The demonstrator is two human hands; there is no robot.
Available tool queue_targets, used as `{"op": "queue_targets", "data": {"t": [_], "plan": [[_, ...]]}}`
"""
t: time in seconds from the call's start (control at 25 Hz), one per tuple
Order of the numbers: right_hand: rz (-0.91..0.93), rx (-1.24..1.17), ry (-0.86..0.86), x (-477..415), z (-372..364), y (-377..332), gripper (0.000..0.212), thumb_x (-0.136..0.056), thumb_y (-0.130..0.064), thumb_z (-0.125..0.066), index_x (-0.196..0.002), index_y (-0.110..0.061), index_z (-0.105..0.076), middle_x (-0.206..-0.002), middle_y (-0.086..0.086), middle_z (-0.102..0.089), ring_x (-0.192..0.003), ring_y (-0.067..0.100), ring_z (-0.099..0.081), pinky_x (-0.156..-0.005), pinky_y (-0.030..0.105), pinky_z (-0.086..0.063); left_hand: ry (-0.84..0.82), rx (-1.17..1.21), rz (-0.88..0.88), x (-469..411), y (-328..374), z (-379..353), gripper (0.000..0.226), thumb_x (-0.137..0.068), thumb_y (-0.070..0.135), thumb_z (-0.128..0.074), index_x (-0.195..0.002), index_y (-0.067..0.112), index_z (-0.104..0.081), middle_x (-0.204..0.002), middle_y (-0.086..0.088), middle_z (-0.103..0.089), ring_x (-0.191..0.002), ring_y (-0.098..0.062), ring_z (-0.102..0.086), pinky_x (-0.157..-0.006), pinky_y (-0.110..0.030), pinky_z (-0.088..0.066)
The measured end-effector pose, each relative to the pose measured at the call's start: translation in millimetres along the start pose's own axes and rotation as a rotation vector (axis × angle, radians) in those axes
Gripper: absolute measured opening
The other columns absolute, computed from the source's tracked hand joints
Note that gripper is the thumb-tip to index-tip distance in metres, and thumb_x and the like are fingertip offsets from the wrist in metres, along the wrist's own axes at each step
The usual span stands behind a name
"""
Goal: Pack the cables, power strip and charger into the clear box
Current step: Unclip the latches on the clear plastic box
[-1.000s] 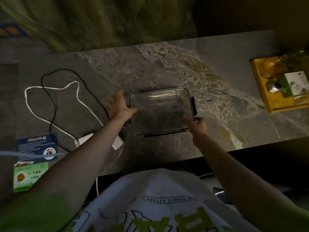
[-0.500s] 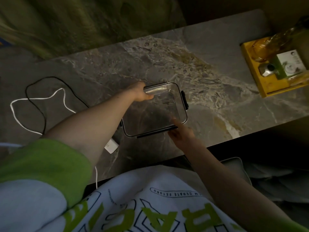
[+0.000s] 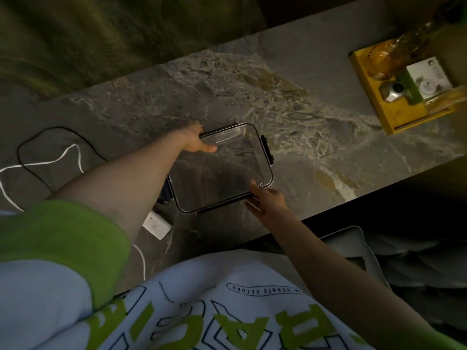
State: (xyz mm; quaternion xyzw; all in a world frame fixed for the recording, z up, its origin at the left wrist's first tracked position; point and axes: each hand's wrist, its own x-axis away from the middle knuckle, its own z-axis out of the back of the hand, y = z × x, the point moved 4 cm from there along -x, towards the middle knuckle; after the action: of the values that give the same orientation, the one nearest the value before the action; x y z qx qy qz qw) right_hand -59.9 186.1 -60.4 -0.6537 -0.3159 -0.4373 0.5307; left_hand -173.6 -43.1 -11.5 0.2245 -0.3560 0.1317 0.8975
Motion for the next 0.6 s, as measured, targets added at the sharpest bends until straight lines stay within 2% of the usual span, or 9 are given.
{"op": "queue_targets", "data": {"t": [0.12, 0.24, 0.32, 0.44, 0.6], "plan": [[0.013, 0.009, 0.0, 0, 1, -2, 0.04, -0.084, -0.022, -0.074, -0.11, 0.001, -0.054, -0.093, 0.014, -0.064, -0.08, 0.022, -0.067, -0.062, 0.031, -0.054, 0.001, 0.001, -0.002, -3, 0, -1, 0.073, -0.082, 0.044, -0.07, -0.14, 0.008, -0.044, -0.145, -0.015, -0.046, -0.13, -0.03, -0.045, -0.106, -0.03, -0.036], [0.018, 0.013, -0.028, 1, 1, -1, 0.034, -0.085, -0.021, -0.072, -0.106, -0.001, -0.053, -0.098, 0.016, -0.064, -0.086, 0.024, -0.066, -0.065, 0.031, -0.055, 0.01, 0.001, 0.021, -2, -2, -2, 0.076, -0.081, 0.041, -0.073, -0.141, 0.007, -0.042, -0.145, -0.015, -0.045, -0.13, -0.03, -0.045, -0.105, -0.028, -0.034], [0.026, 0.017, -0.025, 1, 2, -2, 0.03, -0.086, -0.02, -0.071, -0.102, -0.003, -0.052, -0.097, 0.015, -0.063, -0.088, 0.025, -0.066, -0.067, 0.032, -0.056, 0.073, 0.003, 0.039, 0, -2, 2, 0.085, -0.071, 0.042, -0.081, -0.138, 0.008, -0.039, -0.144, -0.016, -0.042, -0.131, -0.032, -0.042, -0.107, -0.034, -0.034], [0.036, 0.034, -0.029, 2, 0, -5, 0.028, -0.086, -0.02, -0.07, -0.1, -0.003, -0.052, -0.094, 0.015, -0.062, -0.08, 0.023, -0.066, -0.066, 0.032, -0.056, 0.195, -0.098, 0.002, 4, 7, 13, 0.102, -0.053, 0.045, -0.09, -0.131, 0.01, -0.033, -0.141, -0.019, -0.034, -0.134, -0.037, -0.032, -0.109, -0.052, -0.032], [0.03, 0.046, -0.042, 4, -1, -5, 0.031, -0.086, -0.019, -0.07, -0.104, -0.002, -0.053, -0.096, 0.016, -0.063, -0.078, 0.022, -0.066, -0.066, 0.032, -0.056, 0.171, -0.102, 0.002, 6, 9, 15, 0.095, -0.057, 0.043, -0.089, -0.129, 0.012, -0.036, -0.139, -0.018, -0.036, -0.133, -0.036, -0.033, -0.107, -0.051, -0.034]]}}
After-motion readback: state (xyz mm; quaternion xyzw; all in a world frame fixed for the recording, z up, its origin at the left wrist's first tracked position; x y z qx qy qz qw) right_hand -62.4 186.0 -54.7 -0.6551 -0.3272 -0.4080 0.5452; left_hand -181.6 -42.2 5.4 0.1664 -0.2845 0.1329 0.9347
